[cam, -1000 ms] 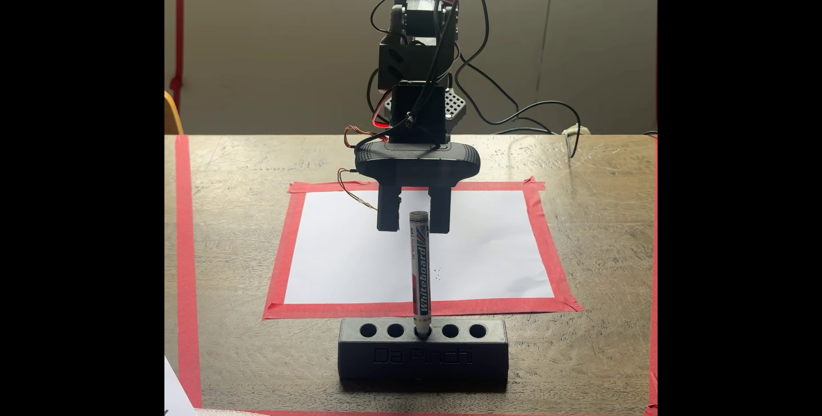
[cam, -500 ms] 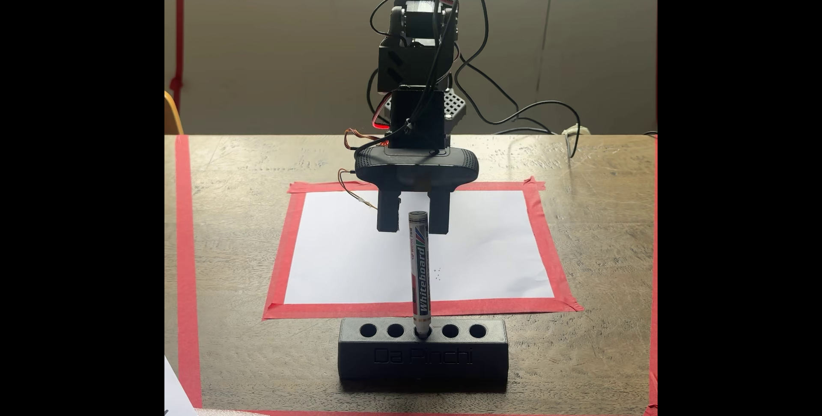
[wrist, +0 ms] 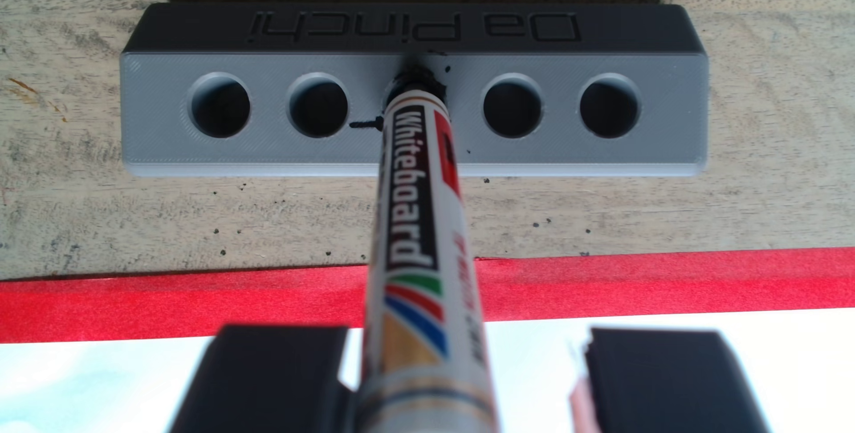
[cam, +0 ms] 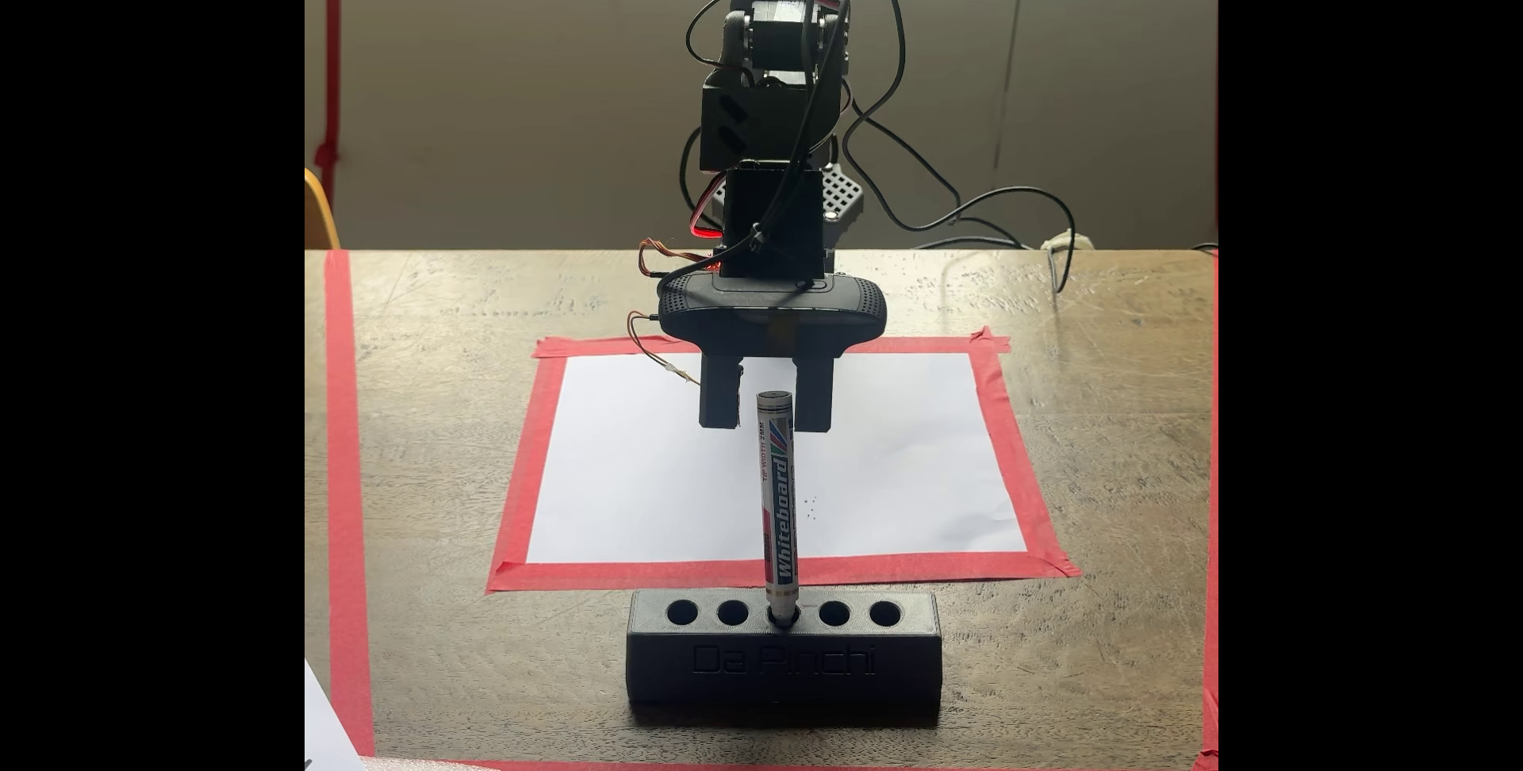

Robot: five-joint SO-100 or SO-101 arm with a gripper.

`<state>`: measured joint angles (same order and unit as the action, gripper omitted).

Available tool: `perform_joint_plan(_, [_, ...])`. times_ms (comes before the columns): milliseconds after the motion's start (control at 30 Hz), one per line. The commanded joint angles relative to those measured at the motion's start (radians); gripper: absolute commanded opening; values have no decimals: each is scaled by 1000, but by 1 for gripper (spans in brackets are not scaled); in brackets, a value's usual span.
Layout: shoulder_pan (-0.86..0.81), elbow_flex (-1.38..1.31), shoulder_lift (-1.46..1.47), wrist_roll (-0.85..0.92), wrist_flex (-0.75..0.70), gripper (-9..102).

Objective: Pick up a pen

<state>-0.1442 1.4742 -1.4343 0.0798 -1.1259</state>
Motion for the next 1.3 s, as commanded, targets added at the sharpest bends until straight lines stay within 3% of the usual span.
perform_joint_plan(0, [-6,-60,-21,8,-3,101])
perform_joint_plan(367, [3,-60,-23,8,3,73])
perform_joint_plan(733, [3,-60,-21,9,-6,61])
perform_joint_plan(1100, [44,-61,-23,9,-2,32])
perform_joint_plan(1267, [46,-61,-23,9,3,28])
